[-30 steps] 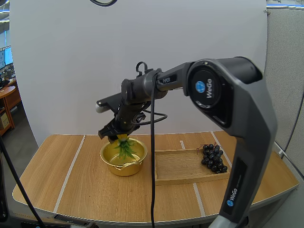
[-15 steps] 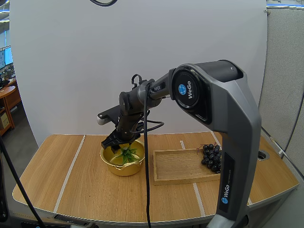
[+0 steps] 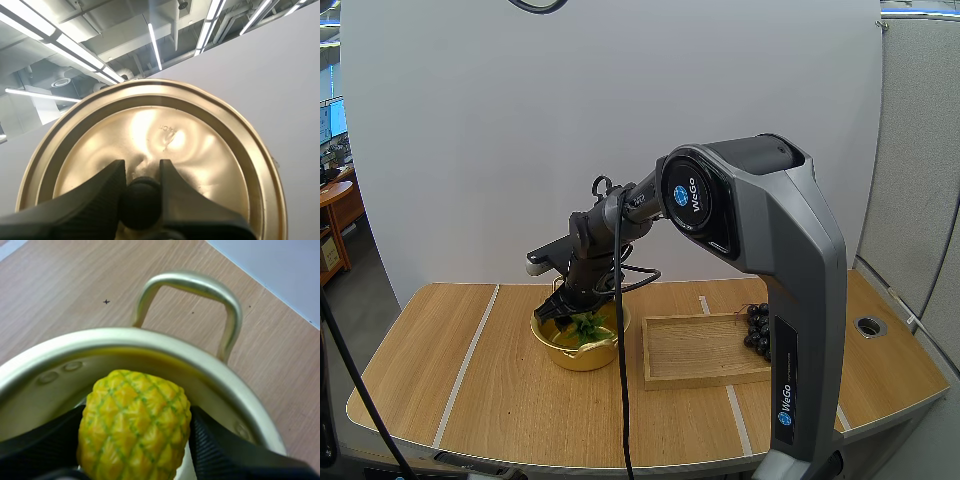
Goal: Open the pot, put the pineapple inside, and close it
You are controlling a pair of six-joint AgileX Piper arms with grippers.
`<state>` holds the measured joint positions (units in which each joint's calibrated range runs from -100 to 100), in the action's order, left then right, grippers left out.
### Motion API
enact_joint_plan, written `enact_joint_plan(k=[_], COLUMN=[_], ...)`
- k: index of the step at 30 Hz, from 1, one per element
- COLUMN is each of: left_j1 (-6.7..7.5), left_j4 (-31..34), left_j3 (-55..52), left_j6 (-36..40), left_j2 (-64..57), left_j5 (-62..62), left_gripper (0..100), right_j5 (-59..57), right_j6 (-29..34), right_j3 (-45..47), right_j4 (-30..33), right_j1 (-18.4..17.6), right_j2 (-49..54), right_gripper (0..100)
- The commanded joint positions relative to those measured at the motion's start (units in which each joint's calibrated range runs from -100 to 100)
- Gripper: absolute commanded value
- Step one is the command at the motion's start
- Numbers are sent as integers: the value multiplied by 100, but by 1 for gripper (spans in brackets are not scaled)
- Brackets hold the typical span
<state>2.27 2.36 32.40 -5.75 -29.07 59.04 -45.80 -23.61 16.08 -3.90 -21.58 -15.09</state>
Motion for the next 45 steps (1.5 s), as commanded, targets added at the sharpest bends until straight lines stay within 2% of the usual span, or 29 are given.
enact_joint_plan(k=[1,15,16,19,20,21,34,39,45], left_j1=[11,11,11,11,11,11,11,11,11], left_j4=[-5,-5,-5,-5,-5,-5,-5,-5,-5], left_j3=[40,40,40,40,40,40,40,40,40], left_j6=[59,59,59,59,59,59,59,59,59], left_j2=[-20,-20,-20,-20,-20,-20,-20,-20,-20], left_j5=[-145,-145,-145,-145,-145,-145,-145,-145,-145], left_gripper=[0,0,0,0,0,0,0,0,0], right_j5=[268,267,267,248,248,248,82,-394,-1549], right_j6=[30,99,99,99,99,99,213,238,280], right_j3=[-93,-109,-109,-109,-109,-109,-109,-109,-109], right_j4=[44,107,107,107,107,107,120,120,55], right_j1=[3,3,3,3,3,3,3,3,3], right_j2=[39,39,39,39,39,39,202,728,1808], right_gripper=[0,2,10,56,83,98,100,100,100])
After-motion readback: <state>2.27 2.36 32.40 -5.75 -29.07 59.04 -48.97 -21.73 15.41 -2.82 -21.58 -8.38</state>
